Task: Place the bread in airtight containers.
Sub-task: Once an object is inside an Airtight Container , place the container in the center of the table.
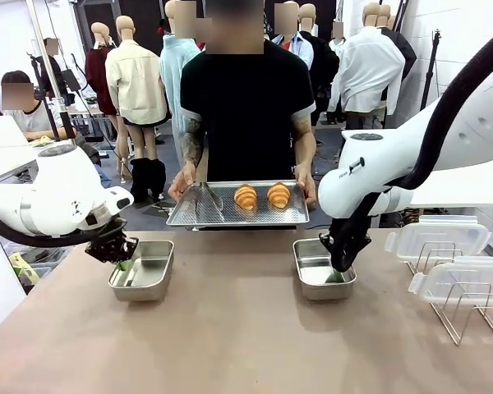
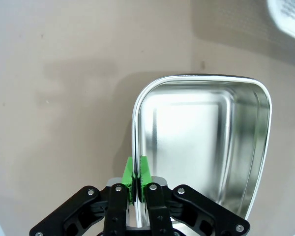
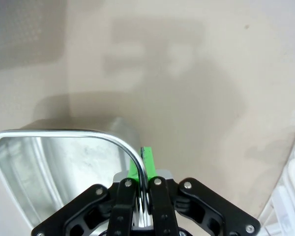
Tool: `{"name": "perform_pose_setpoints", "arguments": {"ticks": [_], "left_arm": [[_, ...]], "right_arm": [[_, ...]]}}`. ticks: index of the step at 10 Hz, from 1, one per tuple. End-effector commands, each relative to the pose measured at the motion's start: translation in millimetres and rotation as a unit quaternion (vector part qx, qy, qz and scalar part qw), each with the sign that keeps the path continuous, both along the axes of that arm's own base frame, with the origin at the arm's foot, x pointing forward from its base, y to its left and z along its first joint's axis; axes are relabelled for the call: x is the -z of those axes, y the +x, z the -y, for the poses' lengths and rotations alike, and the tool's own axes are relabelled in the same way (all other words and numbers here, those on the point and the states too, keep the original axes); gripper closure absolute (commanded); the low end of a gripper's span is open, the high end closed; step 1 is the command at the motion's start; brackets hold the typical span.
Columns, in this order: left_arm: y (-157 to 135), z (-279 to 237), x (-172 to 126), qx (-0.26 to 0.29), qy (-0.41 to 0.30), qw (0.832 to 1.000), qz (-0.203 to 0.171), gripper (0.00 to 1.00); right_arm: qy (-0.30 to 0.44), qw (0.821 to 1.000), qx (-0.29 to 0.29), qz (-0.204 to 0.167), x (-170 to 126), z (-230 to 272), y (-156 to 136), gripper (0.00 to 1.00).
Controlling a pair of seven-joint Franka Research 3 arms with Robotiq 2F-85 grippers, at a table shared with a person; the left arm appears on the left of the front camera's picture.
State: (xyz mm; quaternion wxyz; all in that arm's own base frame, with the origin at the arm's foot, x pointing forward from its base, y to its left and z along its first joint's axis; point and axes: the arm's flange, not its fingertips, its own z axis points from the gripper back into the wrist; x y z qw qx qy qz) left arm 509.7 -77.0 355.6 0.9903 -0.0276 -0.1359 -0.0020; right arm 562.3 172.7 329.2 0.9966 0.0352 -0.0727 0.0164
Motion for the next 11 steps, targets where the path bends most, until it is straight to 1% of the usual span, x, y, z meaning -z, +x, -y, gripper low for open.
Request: {"name": "perform_pose_setpoints", "arguments": {"ticks": [1,3,4,5,6,7,8,9,11], "left_arm": [[-26,17,-37,0.012,0.024,0.999,0.034,1.00],[-29,14,-72,0.030,0.029,0.999,0.032,1.00],[-34,22,-76,0.025,0.027,0.999,0.029,1.00],[-41,24,-87,0.030,0.032,0.999,0.026,1.00],[-44,23,-97,0.027,0.023,0.999,0.028,1.00],[-45,23,-101,0.020,0.018,0.999,0.025,1.00],[-43,23,-100,0.009,0.006,1.000,0.018,1.00],[-43,22,-95,0.034,0.023,0.999,0.026,1.00],[-43,22,-95,0.034,0.023,0.999,0.026,1.00]], "right_arm": [[-0.003,1.000,0.010,0.026,-40,2,-30,1.00],[0.007,0.999,0.026,0.037,-73,-3,-35,1.00],[0.003,0.999,0.041,0.031,-92,3,-41,1.00],[0.000,0.998,0.054,0.027,-106,3,-42,1.00],[0.004,0.998,0.058,0.025,-114,3,-40,1.00],[0.011,0.998,0.057,0.020,-118,5,-33,1.00],[0.006,0.999,0.054,0.003,-115,8,-25,1.00],[0.002,0.999,0.044,0.029,-117,9,-42,1.00],[0.002,0.999,0.044,0.029,-117,9,-42,1.00]]}}
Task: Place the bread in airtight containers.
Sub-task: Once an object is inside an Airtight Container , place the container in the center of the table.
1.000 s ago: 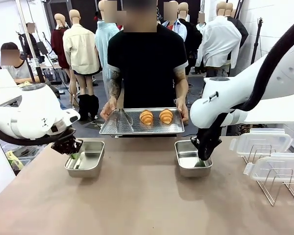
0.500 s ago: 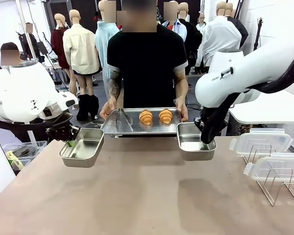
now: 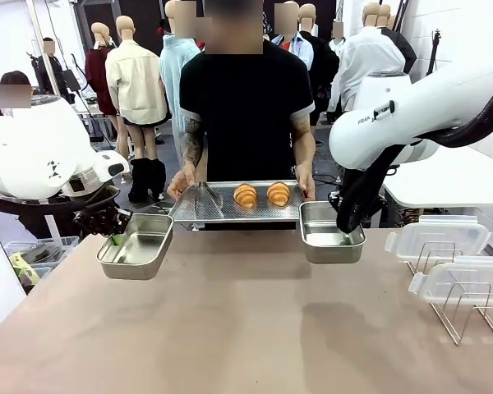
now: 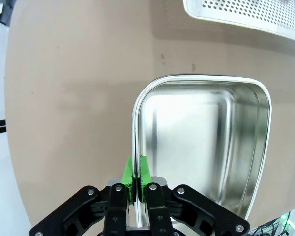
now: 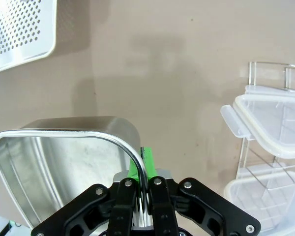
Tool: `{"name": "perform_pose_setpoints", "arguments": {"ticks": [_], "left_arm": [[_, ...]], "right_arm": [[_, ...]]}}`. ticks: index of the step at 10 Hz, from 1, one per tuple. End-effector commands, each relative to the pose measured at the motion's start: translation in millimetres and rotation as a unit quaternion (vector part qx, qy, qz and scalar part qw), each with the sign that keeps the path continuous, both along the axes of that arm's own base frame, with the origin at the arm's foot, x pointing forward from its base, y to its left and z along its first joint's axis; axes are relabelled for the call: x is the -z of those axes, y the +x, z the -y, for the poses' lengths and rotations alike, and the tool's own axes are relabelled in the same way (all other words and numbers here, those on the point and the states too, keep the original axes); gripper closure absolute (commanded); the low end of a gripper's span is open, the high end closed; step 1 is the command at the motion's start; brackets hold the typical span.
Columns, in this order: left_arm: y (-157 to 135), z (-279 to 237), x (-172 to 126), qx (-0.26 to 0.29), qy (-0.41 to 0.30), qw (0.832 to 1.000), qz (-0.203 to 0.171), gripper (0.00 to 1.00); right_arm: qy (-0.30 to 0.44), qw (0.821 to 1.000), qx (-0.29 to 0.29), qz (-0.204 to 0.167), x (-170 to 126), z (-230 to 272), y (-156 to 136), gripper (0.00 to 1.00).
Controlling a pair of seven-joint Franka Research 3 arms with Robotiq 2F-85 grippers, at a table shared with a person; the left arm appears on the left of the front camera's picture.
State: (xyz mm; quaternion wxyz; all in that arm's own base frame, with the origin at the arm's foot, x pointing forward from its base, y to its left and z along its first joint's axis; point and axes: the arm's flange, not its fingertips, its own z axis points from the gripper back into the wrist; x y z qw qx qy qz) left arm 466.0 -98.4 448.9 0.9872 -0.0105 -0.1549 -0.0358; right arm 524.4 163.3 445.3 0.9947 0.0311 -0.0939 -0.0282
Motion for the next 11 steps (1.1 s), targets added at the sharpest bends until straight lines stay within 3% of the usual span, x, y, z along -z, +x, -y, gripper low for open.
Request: {"name": "perform_pose_setpoints", "arguments": {"ticks": [1,11], "left_arm": [[0.5,0.2,-1.4,0.003,0.002,1.000,0.006,1.00],[0.5,0.2,-1.4,0.003,0.002,1.000,0.006,1.00]], "right_arm": [[0.002,1.000,-0.001,0.010,-0.7,-0.7,-3.9,1.00],[0.002,1.000,-0.001,0.010,-0.7,-0.7,-3.9,1.00]]}}
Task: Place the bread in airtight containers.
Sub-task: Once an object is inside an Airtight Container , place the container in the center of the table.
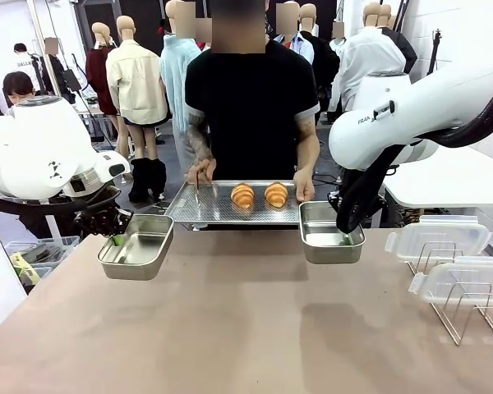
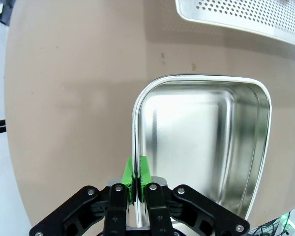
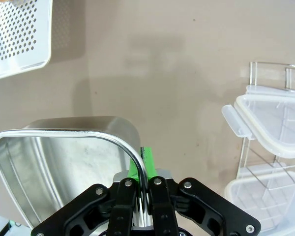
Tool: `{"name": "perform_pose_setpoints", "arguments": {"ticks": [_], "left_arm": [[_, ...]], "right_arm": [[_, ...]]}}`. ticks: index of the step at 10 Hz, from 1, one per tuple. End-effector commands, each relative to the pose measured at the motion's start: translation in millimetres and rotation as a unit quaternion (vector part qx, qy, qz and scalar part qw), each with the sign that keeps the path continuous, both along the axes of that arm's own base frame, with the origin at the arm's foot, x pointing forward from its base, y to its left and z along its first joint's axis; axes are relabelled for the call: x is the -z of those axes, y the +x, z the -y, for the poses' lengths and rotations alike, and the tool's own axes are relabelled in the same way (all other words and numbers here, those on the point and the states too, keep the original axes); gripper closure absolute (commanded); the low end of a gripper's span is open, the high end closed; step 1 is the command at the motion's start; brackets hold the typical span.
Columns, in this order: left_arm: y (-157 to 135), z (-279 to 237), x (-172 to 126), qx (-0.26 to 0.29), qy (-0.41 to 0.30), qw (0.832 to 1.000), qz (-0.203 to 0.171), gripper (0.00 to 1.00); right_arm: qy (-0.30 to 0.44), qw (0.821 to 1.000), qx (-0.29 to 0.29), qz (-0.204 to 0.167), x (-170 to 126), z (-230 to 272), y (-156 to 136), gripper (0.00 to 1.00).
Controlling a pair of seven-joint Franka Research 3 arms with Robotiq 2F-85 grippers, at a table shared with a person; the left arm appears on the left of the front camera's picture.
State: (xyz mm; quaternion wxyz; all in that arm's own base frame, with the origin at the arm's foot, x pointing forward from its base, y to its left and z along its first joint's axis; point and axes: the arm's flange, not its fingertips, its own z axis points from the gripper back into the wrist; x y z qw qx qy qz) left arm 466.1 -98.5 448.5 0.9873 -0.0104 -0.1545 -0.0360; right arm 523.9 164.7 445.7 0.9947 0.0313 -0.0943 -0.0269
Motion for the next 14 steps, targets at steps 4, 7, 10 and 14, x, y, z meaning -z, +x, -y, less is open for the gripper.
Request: {"name": "perform_pose_setpoints", "arguments": {"ticks": [4,7,10,14], "left_arm": [[0.4,0.2,-1.8,0.003,0.002,1.000,0.007,1.00],[0.4,0.2,-1.8,0.003,0.002,1.000,0.007,1.00],[0.4,0.2,-1.8,0.003,0.002,1.000,0.007,1.00],[0.4,0.2,-1.8,0.003,0.002,1.000,0.007,1.00]], "right_arm": [[0.002,1.000,0.000,0.009,-0.3,0.6,-3.4,1.00],[0.002,1.000,0.000,0.009,-0.3,0.6,-3.4,1.00],[0.002,1.000,0.000,0.009,-0.3,0.6,-3.4,1.00],[0.002,1.000,0.000,0.009,-0.3,0.6,-3.4,1.00]]}}
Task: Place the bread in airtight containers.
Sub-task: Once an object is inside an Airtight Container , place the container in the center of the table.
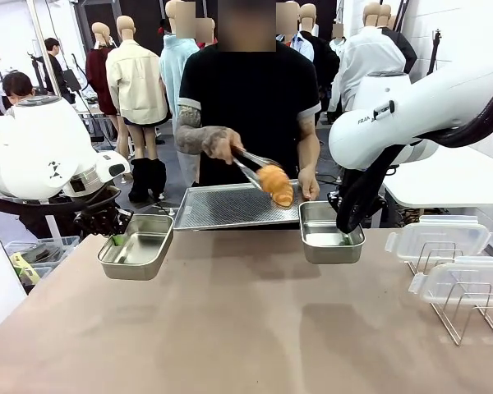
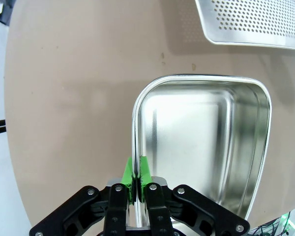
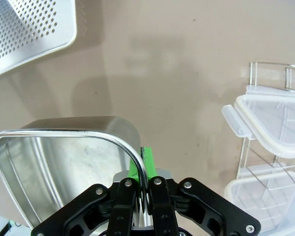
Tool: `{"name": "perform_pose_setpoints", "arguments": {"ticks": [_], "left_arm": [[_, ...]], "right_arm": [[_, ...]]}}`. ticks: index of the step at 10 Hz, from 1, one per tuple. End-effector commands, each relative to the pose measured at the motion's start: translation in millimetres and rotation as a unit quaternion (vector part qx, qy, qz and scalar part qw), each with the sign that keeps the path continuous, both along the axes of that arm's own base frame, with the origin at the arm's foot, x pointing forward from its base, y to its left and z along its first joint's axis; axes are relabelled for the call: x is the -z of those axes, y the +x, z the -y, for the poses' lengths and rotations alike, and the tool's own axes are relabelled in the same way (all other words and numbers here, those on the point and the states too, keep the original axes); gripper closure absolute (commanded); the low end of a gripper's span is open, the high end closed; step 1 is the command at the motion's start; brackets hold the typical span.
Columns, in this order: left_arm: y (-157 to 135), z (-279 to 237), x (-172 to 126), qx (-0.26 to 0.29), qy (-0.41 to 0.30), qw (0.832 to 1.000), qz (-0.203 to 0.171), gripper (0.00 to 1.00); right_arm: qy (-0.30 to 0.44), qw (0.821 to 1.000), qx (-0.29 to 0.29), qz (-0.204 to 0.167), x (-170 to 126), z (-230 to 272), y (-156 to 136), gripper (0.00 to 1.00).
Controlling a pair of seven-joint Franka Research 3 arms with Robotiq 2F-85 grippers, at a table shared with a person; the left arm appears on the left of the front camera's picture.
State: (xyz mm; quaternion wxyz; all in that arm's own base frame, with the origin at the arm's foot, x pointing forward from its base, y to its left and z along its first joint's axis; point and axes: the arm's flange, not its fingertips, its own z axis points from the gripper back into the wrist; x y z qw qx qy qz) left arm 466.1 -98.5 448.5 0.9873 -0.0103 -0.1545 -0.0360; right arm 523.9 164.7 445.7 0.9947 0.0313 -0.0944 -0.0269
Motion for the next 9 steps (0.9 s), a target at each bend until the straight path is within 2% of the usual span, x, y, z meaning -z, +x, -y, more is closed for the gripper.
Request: {"name": "perform_pose_setpoints", "arguments": {"ticks": [1,9], "left_arm": [[0.4,0.2,-1.8,0.003,0.002,1.000,0.007,1.00],[0.4,0.2,-1.8,0.003,0.002,1.000,0.007,1.00]], "right_arm": [[0.002,1.000,0.000,0.009,-0.3,0.6,-3.4,1.00],[0.002,1.000,0.000,0.009,-0.3,0.6,-3.4,1.00]]}}
